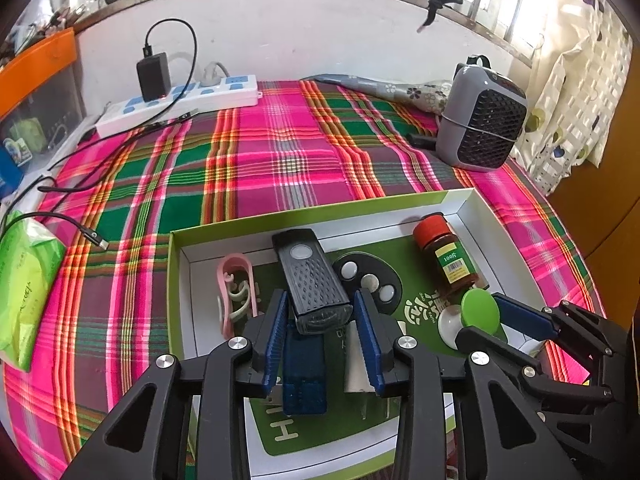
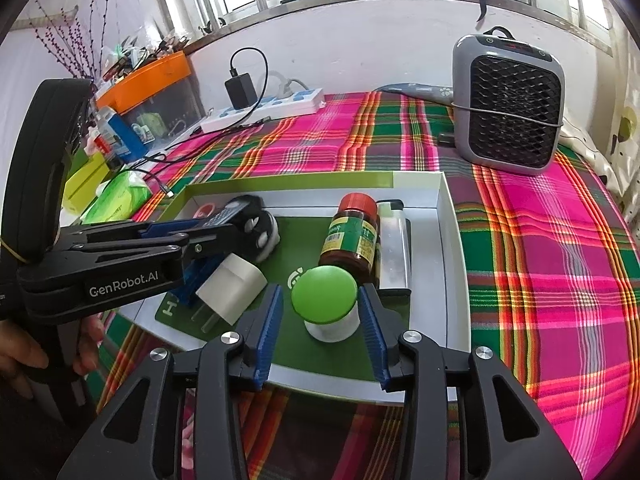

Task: Organize rigid objects
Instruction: 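Lower the black device and green object into the box and open both tools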

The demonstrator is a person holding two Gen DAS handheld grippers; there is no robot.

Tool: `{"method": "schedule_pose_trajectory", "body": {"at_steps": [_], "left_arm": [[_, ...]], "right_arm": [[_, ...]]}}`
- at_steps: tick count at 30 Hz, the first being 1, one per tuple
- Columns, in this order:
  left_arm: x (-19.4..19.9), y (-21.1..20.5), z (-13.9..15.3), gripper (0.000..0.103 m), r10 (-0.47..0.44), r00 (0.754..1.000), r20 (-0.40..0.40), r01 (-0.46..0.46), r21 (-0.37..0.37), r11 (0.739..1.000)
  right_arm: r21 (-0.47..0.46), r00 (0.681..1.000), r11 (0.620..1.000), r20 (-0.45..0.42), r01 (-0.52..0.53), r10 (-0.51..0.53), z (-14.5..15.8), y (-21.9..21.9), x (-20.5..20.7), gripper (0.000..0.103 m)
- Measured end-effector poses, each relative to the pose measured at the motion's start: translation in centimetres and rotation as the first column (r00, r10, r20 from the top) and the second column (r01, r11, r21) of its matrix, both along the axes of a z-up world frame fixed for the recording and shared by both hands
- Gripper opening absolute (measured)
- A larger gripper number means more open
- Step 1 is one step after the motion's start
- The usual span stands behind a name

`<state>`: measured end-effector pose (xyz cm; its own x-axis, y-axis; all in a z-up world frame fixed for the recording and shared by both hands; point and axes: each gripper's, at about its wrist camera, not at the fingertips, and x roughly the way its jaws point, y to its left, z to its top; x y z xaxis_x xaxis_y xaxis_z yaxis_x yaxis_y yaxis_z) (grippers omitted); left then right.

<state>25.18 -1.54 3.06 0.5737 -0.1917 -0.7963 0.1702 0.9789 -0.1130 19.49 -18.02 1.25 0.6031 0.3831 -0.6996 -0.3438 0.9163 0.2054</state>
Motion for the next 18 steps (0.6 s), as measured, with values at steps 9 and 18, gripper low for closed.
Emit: {"method": "schedule_pose_trajectory", "body": {"at_steps": [9,18], "left_arm": [[-1.0,-0.2,0.5,0.034,0.0,1.0,0.011,0.0,-0.002,1.0],[-2.8,-0.2,1.2,0.034,-0.001,1.0,0.031,0.001,-0.007,1.0]], "right_arm": [[0.009,1.0,1.0,0.008,0.011,-0.011,0.2,-0.1,-0.5,0.041],[0.023,0.999,0.999,0.03,0.023,-0.024,0.8,-0.3,-1.4,0.041]]}}
